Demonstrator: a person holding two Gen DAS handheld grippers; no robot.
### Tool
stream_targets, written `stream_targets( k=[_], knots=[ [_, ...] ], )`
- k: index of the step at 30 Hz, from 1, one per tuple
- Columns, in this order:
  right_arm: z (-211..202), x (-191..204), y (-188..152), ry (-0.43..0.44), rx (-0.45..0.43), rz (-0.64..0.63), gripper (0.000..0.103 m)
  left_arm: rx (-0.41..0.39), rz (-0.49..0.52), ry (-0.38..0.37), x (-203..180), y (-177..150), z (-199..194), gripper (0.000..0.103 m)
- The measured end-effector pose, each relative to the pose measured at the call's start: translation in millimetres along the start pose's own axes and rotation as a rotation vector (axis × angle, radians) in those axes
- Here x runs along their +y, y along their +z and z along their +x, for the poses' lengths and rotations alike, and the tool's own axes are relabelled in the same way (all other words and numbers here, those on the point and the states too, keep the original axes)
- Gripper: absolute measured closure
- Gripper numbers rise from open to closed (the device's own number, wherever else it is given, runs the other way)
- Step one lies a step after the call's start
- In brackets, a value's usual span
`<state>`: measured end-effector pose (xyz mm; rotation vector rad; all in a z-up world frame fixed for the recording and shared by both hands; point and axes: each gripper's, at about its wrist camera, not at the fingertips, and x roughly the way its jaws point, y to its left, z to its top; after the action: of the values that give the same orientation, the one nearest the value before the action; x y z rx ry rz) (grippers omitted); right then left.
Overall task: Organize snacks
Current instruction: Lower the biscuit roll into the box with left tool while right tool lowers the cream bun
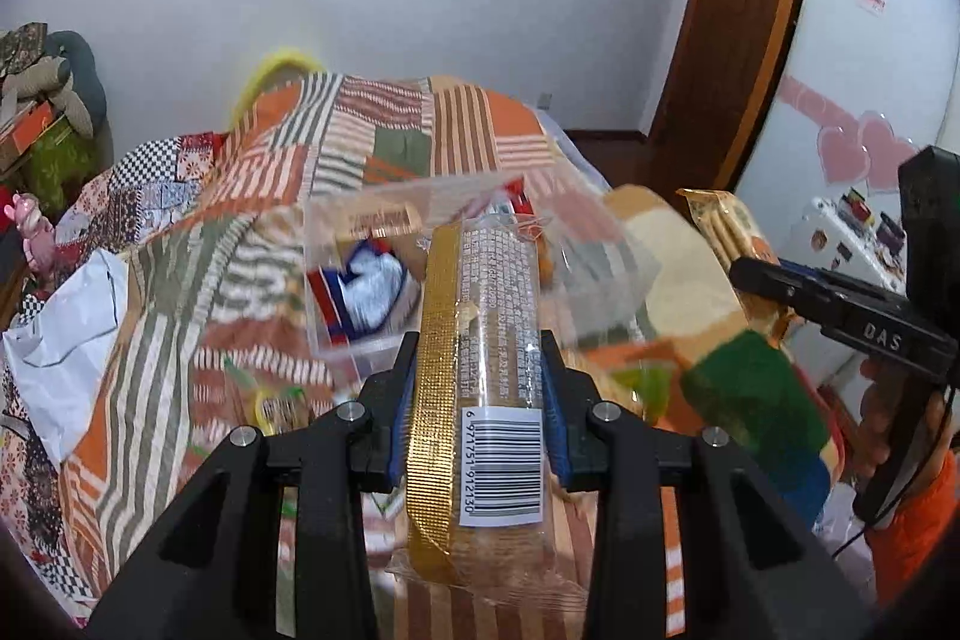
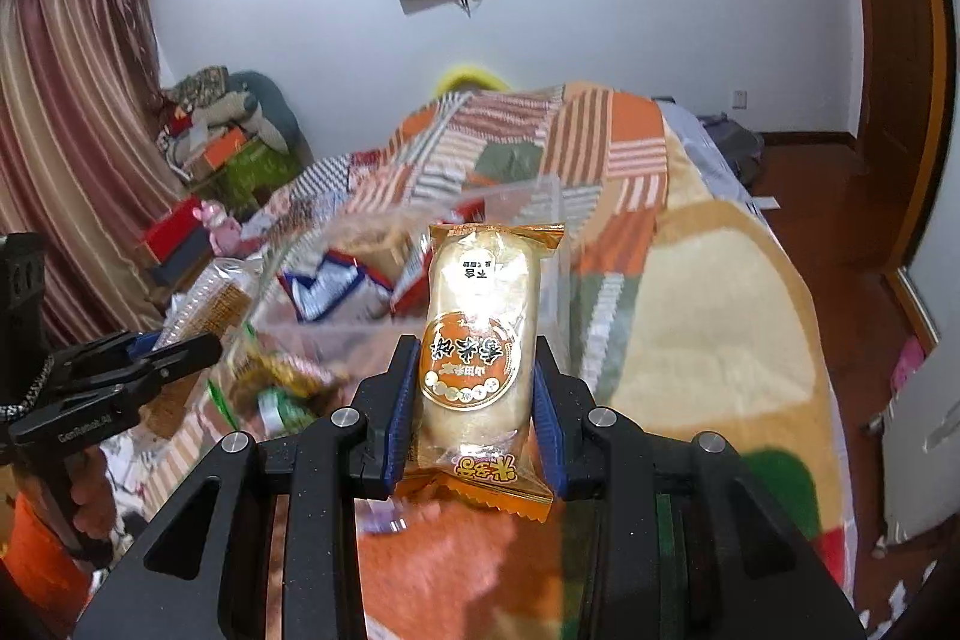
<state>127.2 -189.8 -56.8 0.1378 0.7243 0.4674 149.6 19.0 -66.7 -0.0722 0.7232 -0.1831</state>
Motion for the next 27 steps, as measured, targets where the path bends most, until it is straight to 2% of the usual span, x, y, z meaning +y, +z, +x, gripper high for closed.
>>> stream_targets(
  k=[7,13,21,27],
  knots=[
    [12.1,6.3,20.1,-0.001,-0.054,0.000,0.071,-0.042,-0.014,-0.010,5.3,32.2,12.9,0.068],
    [29.3,8.0,30.7,-0.001,-0.061,0.002,0.071,-0.054,-0.012,-0.002,7.8,52.4,29.3,0.068],
    [59.8,-0.4,35.8,-0.007,-0.015,0.016,0.071,0.004,-0.078,-0.027,28.0,68.5,75.6,0.068],
    [84.4,-8.0,33.8,-0.006,0.050,0.033,0.071,0.054,-0.083,-0.004,36.5,73.6,104.6,0.068]
  ],
)
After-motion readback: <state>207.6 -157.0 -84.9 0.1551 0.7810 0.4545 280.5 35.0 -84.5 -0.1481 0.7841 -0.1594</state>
